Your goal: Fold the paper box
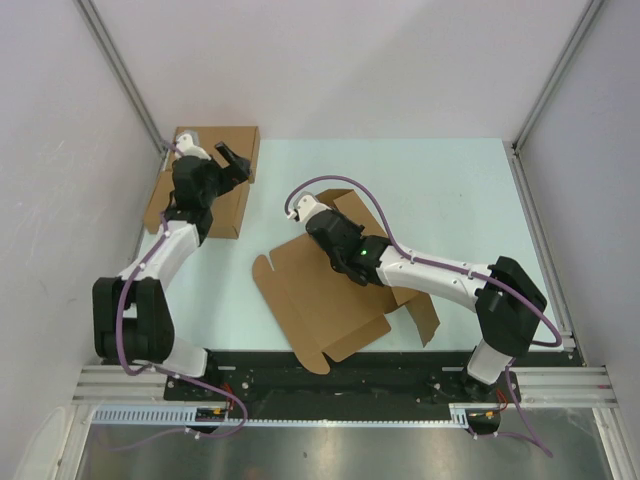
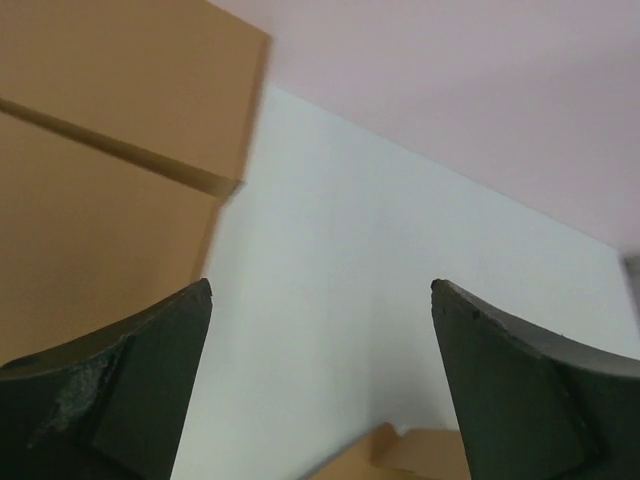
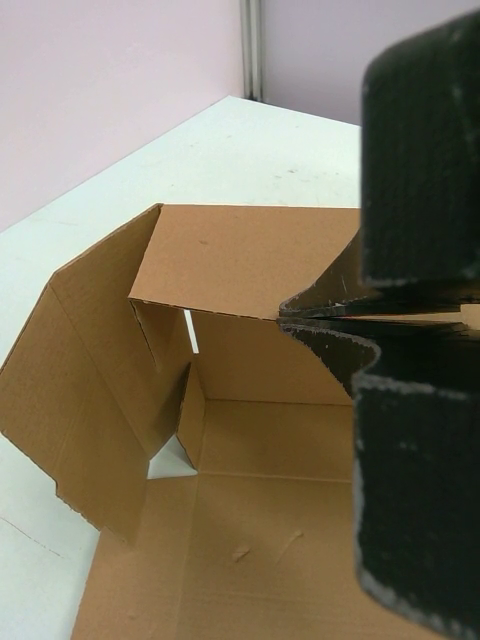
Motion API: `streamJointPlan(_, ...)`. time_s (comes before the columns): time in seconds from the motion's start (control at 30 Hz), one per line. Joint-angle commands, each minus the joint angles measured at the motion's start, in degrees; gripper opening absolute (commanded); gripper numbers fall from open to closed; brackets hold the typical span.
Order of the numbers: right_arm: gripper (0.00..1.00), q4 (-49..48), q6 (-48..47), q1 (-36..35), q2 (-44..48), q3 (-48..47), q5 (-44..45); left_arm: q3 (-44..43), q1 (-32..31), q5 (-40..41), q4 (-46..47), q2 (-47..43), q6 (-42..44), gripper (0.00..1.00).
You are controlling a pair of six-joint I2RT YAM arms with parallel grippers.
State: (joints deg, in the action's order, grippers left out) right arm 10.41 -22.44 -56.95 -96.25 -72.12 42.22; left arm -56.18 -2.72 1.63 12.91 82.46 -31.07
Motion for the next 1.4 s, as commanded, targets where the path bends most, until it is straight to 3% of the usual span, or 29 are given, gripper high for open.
streamJointPlan(0.0, 0.0, 2.86, 2.22, -0.09, -1.75, -0.22, -1.79, -7.53, 0.08, -21.79, -0.06, 4.19, 1.8, 1.0)
streamJointPlan(0.03, 0.0, 2.94, 2.31, -0.01, -1.66, -0.22, -2.05, -7.8, 0.08, -31.5, 0.45, 6.29, 3.63, 1.0)
streamJointPlan(0.2, 0.0, 3.47, 2.4, 0.17, -1.4, -0.22, -2.58, 0.8, -1.93, -42.84, 10.73, 6.84, 6.45, 1.0)
streamJointPlan(0.4, 0.0, 3.38, 2.57, 0.26, -1.13, -0.13, -2.93, 3.19, -11.23, -31.97, 4.34, 7.72, 19.18, 0.97)
streamJointPlan(0.53, 0.0, 3.56, 2.84, -0.09, -1.13, -0.22, -3.19, 0.55, -13.28, -24.92, -0.6, 12.11, 20.18, 0.95)
streamJointPlan(0.63, 0.0, 3.74, 2.84, -0.44, -1.14, -0.13, -3.11, 2.65, -11.96, -23.6, 2.64, 13.08, 16.67, 0.94)
streamJointPlan(0.77, 0.0, 3.91, 2.75, -0.53, -0.96, -0.22, -3.11, 11.34, -8.54, -27.02, 19.47, 8.87, 8.5, 0.94)
streamJointPlan(0.93, 0.0, 3.65, 3.1, -0.27, -1.4, -0.22, -3.54, 14.16, -4.76, -35.19, 28.03, 3.51, 0.24, 0.94)
streamJointPlan(1.0, 0.0, 3.65, 3.19, -0.44, -2.01, -0.22, -3.63, 15.75, -2.92, -34.59, 32.61, 2.98, -3.1, 0.94)
streamJointPlan(1.17, 0.0, 3.38, 2.49, -1.32, -3.33, -0.13, -2.4, 8.56, -2.73, -27.57, 15.53, 10.32, 0.92, 0.91)
streamJointPlan(1.37, 0.0, 3.65, 3.1, -1.76, -4.12, -0.13, -2.4, 3.71, -5.1, -27.91, 13.8, 18.61, -0.31, 0.86)
